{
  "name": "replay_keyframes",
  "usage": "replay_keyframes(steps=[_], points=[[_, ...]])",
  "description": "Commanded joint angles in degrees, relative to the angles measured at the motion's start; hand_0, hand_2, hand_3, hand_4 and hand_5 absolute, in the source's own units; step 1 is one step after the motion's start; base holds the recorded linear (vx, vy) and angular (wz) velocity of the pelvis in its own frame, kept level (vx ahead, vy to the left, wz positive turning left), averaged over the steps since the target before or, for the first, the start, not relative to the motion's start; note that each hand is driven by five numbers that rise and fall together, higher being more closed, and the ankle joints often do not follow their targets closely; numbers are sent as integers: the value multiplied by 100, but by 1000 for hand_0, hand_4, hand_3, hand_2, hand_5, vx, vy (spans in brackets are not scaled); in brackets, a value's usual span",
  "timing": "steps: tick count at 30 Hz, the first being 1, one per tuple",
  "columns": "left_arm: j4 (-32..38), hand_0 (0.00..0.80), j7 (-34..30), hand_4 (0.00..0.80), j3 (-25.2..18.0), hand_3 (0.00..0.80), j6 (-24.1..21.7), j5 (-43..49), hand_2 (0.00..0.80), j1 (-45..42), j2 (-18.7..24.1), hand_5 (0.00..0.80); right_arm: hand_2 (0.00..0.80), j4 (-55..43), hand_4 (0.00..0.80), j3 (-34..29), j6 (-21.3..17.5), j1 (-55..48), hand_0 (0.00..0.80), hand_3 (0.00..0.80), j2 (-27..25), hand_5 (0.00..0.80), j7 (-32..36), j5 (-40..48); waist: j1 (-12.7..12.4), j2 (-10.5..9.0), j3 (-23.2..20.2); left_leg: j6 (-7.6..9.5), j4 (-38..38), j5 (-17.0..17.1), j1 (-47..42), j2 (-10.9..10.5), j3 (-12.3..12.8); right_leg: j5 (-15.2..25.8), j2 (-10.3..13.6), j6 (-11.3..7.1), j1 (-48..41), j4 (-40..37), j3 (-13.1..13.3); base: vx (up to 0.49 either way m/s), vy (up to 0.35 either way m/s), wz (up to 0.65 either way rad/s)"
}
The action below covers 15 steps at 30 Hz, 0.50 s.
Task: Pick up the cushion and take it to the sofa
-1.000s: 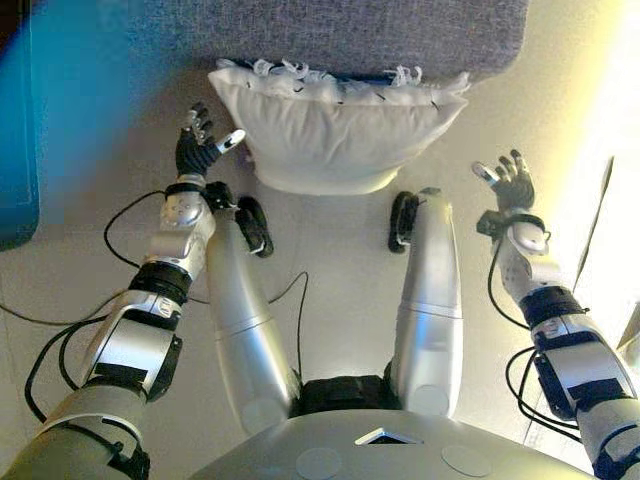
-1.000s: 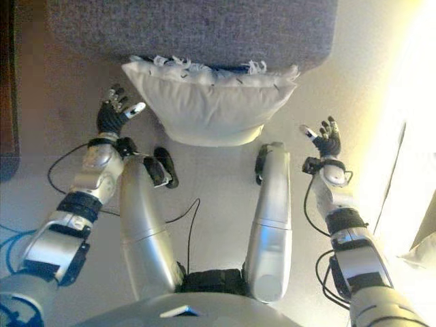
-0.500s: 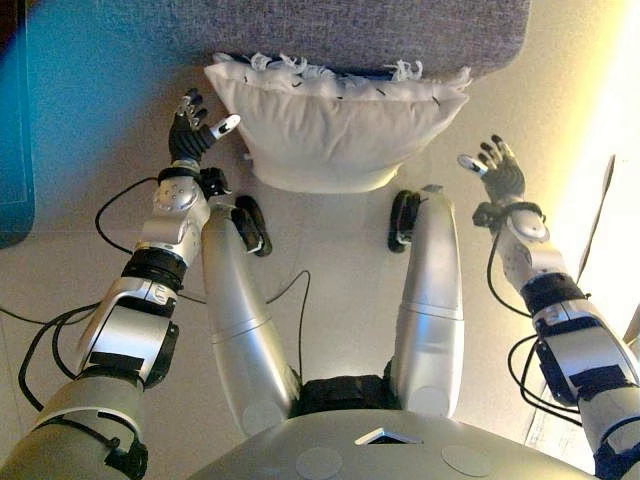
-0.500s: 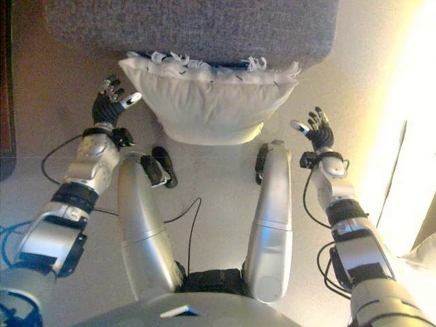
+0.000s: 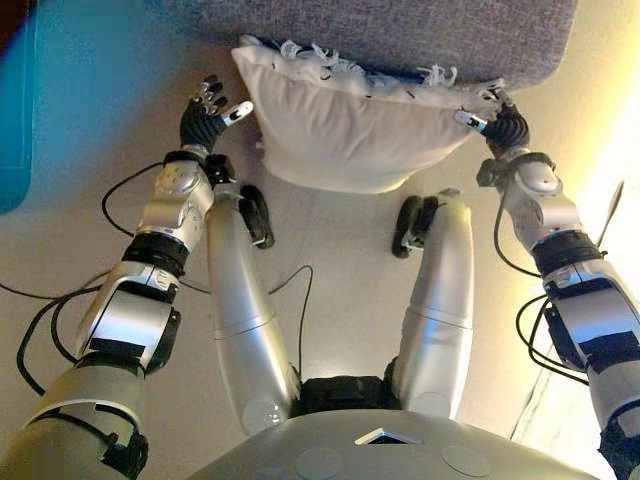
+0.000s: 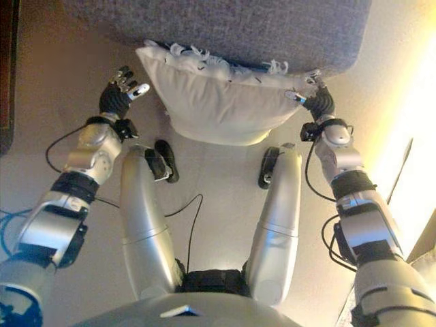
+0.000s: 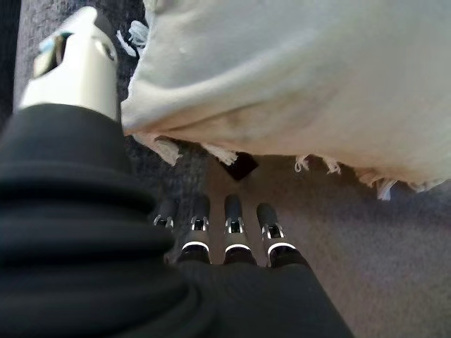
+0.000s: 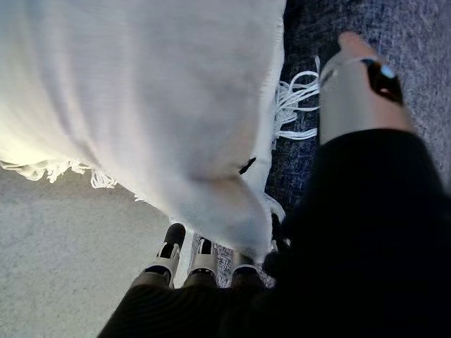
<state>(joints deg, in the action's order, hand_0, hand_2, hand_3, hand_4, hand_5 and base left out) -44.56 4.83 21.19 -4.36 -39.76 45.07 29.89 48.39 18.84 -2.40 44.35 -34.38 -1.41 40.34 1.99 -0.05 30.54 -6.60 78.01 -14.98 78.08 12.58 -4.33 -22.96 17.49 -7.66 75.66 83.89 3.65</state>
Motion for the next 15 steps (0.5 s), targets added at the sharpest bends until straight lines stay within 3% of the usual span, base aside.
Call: replay_keyframes(steps=[1,15], points=[[-333,0,-196,0,154,0,27,-82,0,455,28,0,0,190,0,-63,-42,361,0,0,4,0,75,339,-82,-69,-74,196,12,-344,-129,114,150,815,161,227,-96,-759,-172,1,13,12],[-761,0,-1186,0,915,0,473,-9,0,1412,75,0,0,614,0,643,351,1051,0,0,-61,0,505,-471,-25,-18,-74,210,-50,-315,53,114,220,950,300,192,79,-931,-124,-10,19,4]])
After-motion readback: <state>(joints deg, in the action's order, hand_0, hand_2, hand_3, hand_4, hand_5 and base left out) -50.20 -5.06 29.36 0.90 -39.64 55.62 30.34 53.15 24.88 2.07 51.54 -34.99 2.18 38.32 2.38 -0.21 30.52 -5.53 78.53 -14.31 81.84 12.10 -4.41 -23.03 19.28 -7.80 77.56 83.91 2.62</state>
